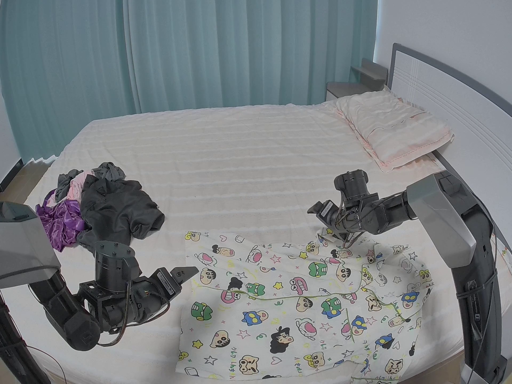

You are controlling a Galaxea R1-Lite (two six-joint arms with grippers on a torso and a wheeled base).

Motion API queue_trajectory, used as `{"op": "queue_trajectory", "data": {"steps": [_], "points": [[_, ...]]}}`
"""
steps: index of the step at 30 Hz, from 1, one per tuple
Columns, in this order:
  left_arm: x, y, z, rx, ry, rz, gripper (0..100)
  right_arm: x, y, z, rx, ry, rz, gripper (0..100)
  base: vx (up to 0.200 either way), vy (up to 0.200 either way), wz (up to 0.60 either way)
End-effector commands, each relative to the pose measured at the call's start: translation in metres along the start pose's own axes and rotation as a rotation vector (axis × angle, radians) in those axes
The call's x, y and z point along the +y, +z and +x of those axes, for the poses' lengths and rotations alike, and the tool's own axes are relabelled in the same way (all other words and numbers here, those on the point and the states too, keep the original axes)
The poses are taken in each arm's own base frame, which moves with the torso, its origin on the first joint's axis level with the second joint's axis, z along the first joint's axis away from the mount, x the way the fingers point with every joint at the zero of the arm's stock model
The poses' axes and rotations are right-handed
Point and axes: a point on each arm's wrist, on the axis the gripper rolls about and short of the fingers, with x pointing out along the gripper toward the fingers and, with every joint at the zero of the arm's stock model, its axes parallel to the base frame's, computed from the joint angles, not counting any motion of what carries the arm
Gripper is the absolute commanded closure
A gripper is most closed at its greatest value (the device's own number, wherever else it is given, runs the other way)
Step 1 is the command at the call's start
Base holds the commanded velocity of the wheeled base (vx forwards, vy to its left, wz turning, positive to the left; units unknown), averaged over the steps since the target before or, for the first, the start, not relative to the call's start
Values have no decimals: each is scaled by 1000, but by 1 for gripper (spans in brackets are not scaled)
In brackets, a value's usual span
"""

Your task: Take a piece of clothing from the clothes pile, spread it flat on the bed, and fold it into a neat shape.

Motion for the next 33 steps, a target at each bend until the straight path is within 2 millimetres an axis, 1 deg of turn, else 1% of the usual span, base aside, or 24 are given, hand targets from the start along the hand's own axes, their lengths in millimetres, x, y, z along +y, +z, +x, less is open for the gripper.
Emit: {"op": "queue_trajectory", "data": {"steps": [1,4,6,8,10,12,15,17,18,19,23,25,26,30,33], "points": [[0,0,0,1,1,0,0,28,-2,-1,-26,103,48,0,0,0,0],[0,0,0,1,1,0,0,40,-4,0,-79,186,47,0,0,0,0],[0,0,0,1,1,0,0,43,-7,5,-126,223,45,0,0,0,0],[0,0,0,0,2,-1,0,44,-5,7,-185,241,51,0,0,0,0],[0,0,0,-2,2,-1,0,48,1,3,-262,286,62,0,0,0,0],[0,0,0,-2,2,-1,0,47,6,-1,-291,294,45,0,0,0,0],[0,0,0,-2,2,-1,0,42,21,-10,-342,287,-8,0,0,0,0],[0,0,0,-2,2,-1,0,40,23,-12,-347,280,-18,0,0,0,0],[0,0,0,-4,3,-1,0,29,28,-14,-349,246,-36,0,0,0,0],[0,0,0,-4,3,-1,0,28,29,-14,-350,244,-36,0,0,0,0],[0,0,0,-4,3,-1,0,2,35,-8,-336,156,-83,0,0,0,0],[0,0,0,-4,3,-1,0,1,36,-8,-335,150,-86,0,0,0,0],[0,0,0,-4,3,-1,0,-16,41,-2,-316,95,-120,0,0,0,0],[0,0,0,-2,2,0,0,-39,45,7,-290,11,-187,0,0,0,0],[1,0,0,-2,5,-1,0,-54,47,10,-269,-36,-248,0,0,0,0]]}}
